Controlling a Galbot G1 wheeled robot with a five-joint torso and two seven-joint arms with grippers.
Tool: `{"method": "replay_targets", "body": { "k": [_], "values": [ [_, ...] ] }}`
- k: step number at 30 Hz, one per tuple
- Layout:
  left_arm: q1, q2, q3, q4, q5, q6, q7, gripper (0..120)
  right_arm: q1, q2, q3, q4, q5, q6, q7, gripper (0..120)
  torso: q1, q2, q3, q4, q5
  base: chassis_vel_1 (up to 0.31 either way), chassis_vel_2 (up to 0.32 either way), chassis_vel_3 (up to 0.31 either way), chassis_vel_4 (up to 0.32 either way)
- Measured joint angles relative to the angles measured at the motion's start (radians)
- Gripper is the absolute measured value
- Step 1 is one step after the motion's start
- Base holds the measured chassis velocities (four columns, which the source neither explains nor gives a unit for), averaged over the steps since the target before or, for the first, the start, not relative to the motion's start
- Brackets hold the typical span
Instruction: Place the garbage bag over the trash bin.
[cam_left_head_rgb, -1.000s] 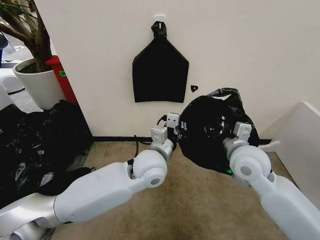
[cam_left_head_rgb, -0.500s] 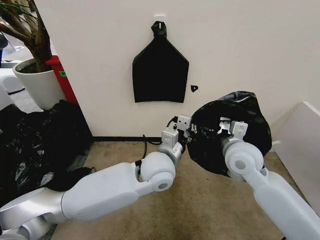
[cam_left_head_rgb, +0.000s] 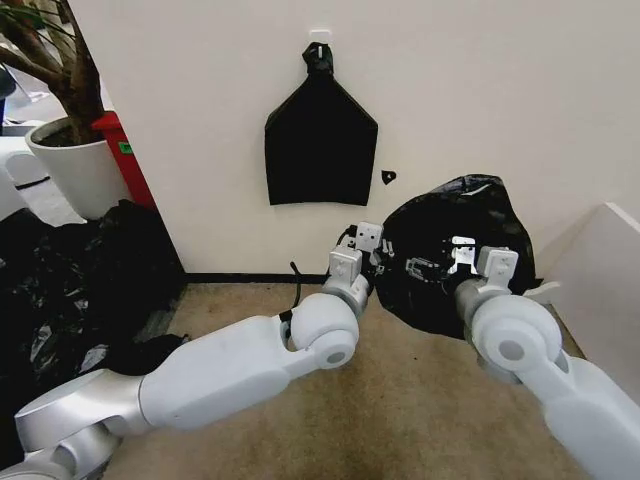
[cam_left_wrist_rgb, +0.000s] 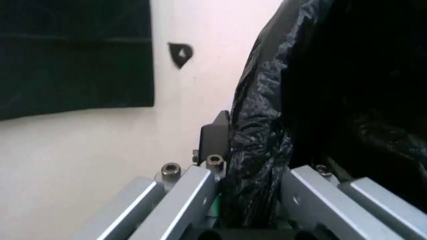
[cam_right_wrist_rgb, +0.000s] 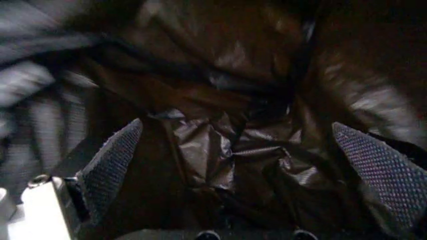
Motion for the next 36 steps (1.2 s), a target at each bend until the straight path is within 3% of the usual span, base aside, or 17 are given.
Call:
{"method": "replay_targets", "body": {
  "k": [5, 9, 12, 16, 20, 26, 30, 36],
  "values": [
    [0.023, 0.009, -0.026, 0.031, -0.045, 0.0, -0.019, 0, -0.028, -0.06, 0.042, 0.095, -0.005, 0.025, -0.032, 100, 0.0, 0.0, 0.0, 0.0001, -0.0002, 0.0, 0.0, 0.0, 0.0],
    [0.043, 0.031, -0.062, 0.041, -0.17, 0.009, -0.043, 0, -0.082, -0.108, 0.142, 0.175, 0.008, 0.107, -0.117, 100, 0.0, 0.0, 0.0, 0.0001, -0.0002, 0.0, 0.0, 0.0, 0.0],
    [0.059, 0.055, -0.092, 0.029, -0.319, 0.028, -0.081, 0, -0.114, -0.126, 0.259, 0.21, 0.087, 0.15, -0.188, 100, 0.0, 0.0, 0.0, 0.0, -0.0002, 0.0, 0.0, 0.0, 0.0],
    [0.081, 0.086, -0.122, 0.012, -0.405, 0.043, -0.101, 0, -0.129, -0.137, 0.353, 0.217, 0.186, 0.164, -0.209, 100, 0.0, 0.0, 0.0, -0.0001, -0.0004, 0.0, 0.0, 0.0, 0.0],
    [0.123, 0.145, -0.166, -0.038, -0.48, 0.047, -0.121, 0, -0.138, -0.137, 0.433, 0.194, 0.297, 0.112, -0.222, 100, 0.0, 0.0, 0.0, 0.0004, -0.0003, 0.0, 0.0, 0.0, 0.0],
    [0.161, 0.178, -0.259, -0.079, -0.587, 0.032, -0.196, 0, -0.188, -0.073, 0.462, 0.207, 0.39, 0.098, -0.061, 100, 0.0, 0.0, 0.0, -0.0002, 0.0, 0.0, 0.0, 0.0, 0.0],
    [0.174, 0.181, -0.345, -0.086, -0.675, 0.027, -0.232, 0, -0.224, 0.025, 0.421, 0.212, 0.445, 0.165, 0.051, 100, 0.0, 0.0, 0.0, 0.0005, -0.0001, 0.0, 0.0, 0.0, 0.0],
    [0.201, 0.194, -0.447, -0.096, -0.793, 0.025, -0.266, 0, -0.377, 0.167, 0.452, 0.212, 0.514, 0.154, -0.006, 100, 0.0, 0.0, 0.0, -0.0005, -0.0003, 0.0, 0.0, 0.0, 0.0]
  ]
}}
